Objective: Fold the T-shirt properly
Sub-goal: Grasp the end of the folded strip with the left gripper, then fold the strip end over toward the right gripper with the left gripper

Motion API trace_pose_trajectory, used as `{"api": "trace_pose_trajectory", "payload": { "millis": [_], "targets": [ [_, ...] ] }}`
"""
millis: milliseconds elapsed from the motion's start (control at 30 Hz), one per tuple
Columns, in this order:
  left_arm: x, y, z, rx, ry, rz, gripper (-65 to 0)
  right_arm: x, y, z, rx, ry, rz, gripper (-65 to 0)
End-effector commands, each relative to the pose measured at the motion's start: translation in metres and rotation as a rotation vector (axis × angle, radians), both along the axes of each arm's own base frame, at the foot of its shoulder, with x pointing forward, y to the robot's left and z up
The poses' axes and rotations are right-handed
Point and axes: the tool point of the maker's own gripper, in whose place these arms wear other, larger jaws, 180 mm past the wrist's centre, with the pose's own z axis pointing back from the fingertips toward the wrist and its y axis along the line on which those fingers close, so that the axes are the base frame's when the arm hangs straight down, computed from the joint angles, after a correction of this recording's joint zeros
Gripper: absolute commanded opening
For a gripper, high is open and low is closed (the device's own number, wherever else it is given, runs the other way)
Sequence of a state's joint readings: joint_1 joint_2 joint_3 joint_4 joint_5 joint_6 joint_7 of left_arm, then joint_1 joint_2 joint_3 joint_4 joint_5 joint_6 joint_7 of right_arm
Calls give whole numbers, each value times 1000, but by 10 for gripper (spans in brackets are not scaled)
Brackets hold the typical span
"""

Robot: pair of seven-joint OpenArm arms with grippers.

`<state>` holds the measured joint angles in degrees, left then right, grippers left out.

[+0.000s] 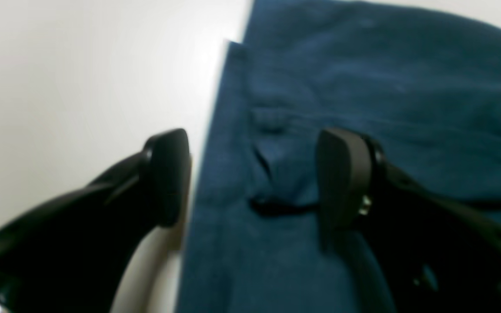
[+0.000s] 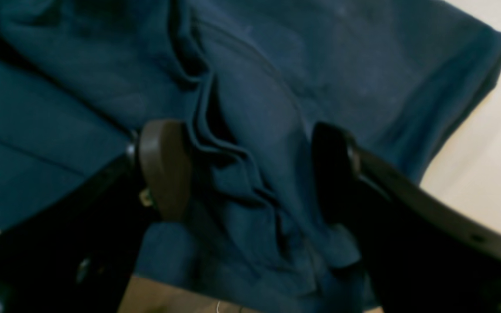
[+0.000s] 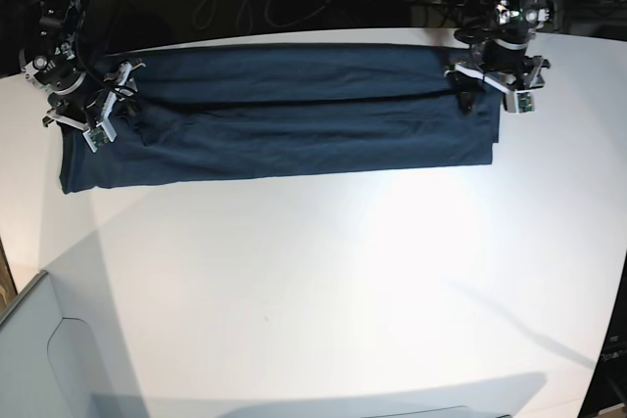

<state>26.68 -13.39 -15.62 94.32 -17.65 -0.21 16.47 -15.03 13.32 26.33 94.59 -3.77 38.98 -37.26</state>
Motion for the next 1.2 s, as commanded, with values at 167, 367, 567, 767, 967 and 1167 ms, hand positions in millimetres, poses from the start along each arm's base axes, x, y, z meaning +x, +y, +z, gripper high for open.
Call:
{"api": "trace_pose_trajectory", "payload": {
  "millis": [167, 367, 567, 767, 967, 1167],
  "targets": [
    [3, 6, 5, 13, -23, 4, -246, 5, -1, 9, -2, -29, 23, -241],
    [-4, 10, -7, 11, 8, 18, -451, 5, -1, 9, -4, -29, 23, -241],
    [-4, 12, -13, 5, 17, 30, -588, 5, -2, 9, -5, -29, 24, -241],
    [3, 11, -2, 9, -16, 26, -650, 6, -2, 10, -5, -32, 24, -241],
    [23, -15, 53, 11, -168, -25, -650, 6, -1, 9, -4, -31, 23, -241],
    [39, -73, 99, -55, -300, -103, -650, 6, -1, 9, -2, -32, 23, -241]
  ]
}}
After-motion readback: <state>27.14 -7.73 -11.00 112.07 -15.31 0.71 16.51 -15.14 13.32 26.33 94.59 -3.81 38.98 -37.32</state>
